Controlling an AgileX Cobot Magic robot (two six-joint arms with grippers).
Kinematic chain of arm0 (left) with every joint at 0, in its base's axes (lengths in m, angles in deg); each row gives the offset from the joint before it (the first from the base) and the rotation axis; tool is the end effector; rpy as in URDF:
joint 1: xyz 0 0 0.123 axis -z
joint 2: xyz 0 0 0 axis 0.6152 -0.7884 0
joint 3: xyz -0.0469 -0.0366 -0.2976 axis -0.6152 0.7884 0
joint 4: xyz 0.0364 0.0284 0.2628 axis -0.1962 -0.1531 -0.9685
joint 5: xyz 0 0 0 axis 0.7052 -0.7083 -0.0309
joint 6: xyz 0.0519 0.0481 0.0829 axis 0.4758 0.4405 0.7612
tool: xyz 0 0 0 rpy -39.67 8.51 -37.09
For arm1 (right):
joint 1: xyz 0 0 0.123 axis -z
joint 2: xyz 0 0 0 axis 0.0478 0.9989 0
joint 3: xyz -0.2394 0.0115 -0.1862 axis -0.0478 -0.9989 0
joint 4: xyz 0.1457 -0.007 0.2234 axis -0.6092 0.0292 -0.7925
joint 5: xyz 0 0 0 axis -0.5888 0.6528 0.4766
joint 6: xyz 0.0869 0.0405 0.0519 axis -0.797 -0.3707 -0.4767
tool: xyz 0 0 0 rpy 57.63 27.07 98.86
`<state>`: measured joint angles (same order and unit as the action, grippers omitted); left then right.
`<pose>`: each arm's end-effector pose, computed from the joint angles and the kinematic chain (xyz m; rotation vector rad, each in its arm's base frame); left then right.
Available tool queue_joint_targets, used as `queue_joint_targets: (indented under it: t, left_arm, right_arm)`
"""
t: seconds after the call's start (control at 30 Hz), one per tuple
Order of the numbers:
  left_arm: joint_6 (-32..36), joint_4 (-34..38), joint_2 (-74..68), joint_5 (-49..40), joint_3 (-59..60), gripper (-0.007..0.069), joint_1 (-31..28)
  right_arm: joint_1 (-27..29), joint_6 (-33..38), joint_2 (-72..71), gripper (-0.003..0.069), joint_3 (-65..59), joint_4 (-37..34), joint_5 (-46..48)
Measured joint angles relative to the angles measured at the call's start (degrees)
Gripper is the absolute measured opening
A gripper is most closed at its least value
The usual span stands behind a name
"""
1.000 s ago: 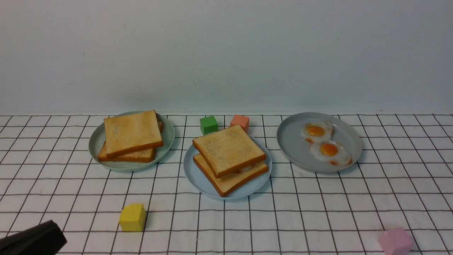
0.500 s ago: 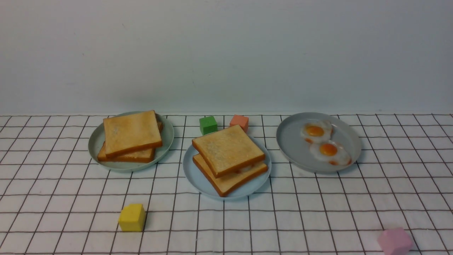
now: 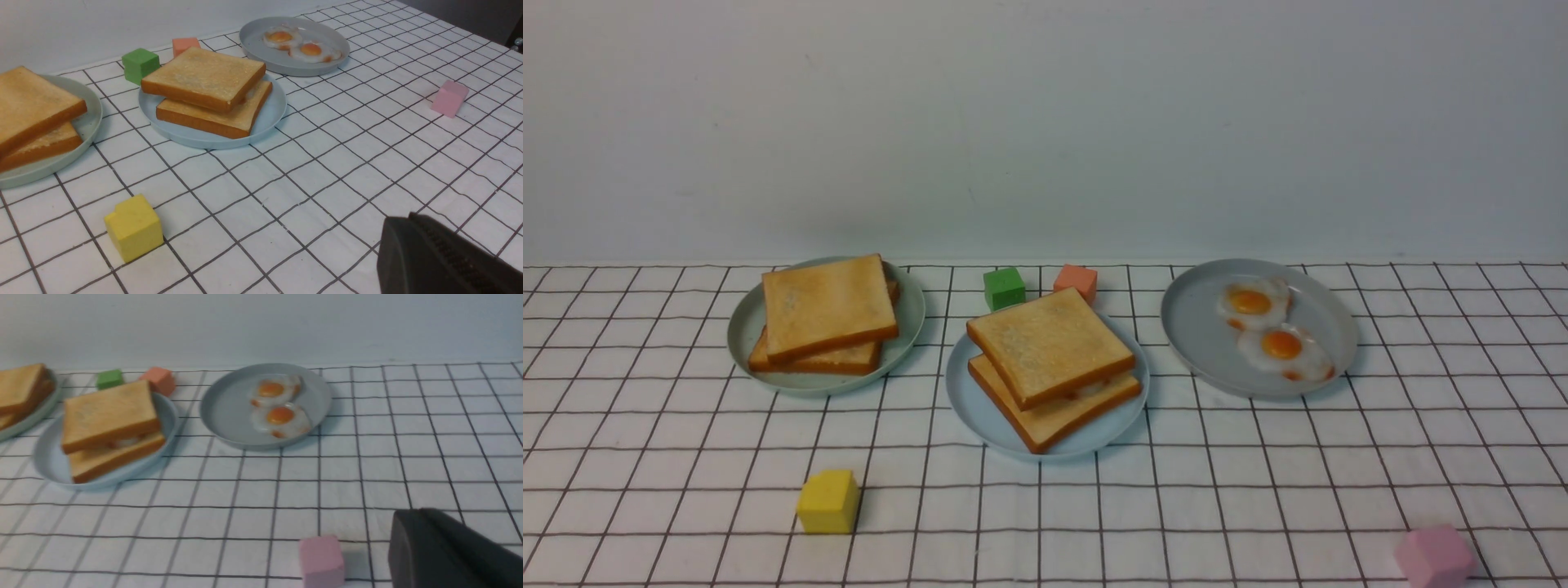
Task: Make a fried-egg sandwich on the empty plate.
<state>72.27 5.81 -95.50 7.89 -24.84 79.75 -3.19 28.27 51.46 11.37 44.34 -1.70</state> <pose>0.0593 -0.0519 0.2291 0.5605 1.7540 -0.5846 0.0643 0.0072 0.2390 0.0135 1.8736 0.1089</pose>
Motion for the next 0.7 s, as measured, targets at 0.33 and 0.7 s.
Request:
queue_joint_targets:
  t: [0.33,0.7]
  left_arm:
    - [0.0,0.0,-0.3,-0.8,0.0,-0.0009,0.0]
    - [0.0,0.0,-0.4,-1.7,0.0,0.0001,0.0]
  right_arm:
    - [0.8,-25.6,-6.9,0.0026,-14.4,17.7,-6.3]
    - [-0.1,-27.1,-6.9,0.0031,-14.4,17.9,-6.3]
